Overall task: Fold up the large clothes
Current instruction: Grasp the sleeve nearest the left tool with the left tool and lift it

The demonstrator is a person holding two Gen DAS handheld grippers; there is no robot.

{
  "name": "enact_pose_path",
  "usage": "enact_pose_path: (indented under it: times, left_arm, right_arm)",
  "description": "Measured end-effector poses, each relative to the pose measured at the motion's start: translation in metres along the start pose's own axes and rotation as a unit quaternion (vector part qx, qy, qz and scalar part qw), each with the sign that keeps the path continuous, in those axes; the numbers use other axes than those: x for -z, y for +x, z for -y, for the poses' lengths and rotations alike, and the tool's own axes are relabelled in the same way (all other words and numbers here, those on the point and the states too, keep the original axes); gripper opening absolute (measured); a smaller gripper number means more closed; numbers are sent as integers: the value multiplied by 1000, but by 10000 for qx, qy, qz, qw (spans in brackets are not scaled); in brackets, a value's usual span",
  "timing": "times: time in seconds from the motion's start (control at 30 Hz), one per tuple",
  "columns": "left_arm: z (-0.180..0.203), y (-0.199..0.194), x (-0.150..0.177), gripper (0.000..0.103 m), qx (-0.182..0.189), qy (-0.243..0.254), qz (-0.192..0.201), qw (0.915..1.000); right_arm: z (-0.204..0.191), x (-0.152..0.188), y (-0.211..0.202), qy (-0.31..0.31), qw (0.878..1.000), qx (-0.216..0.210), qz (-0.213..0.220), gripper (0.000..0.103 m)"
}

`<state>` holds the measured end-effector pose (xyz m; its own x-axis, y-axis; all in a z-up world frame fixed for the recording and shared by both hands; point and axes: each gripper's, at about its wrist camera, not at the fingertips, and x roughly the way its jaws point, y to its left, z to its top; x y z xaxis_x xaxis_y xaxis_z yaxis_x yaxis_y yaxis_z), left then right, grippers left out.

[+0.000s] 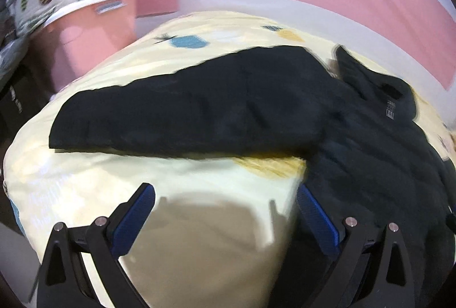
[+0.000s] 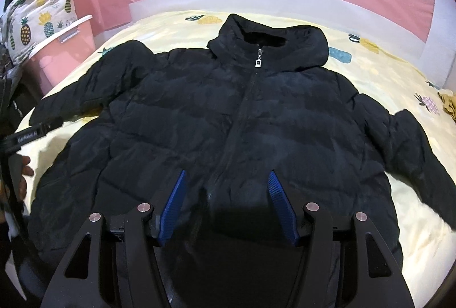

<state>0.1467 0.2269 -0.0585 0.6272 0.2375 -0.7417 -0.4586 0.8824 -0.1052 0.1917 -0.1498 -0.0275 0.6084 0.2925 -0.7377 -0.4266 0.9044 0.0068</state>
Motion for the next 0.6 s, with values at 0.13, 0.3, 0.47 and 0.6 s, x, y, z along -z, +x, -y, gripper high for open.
enact_pose_path:
  times: [0.13,0.3,0.47,0.6]
  left_arm:
    - [-42,30,-18,101,-43,-706,-173,9973]
    - [-87,59,-30,100,-54,-1525,-239,9880]
    - [-105,75,-35,100,-63,-1918,8,9814]
    - [-101,84,-41,75,-383,-1764,67,9836]
  right_arm:
    - [5,-6,17,-38,9999,21,-117,60]
    - [15,-8,39,-51,9993,164,-345,60]
    - [29,-10,56,16,9983,328,-478,60]
    - [36,-9,65,51,9976,387,-569,60]
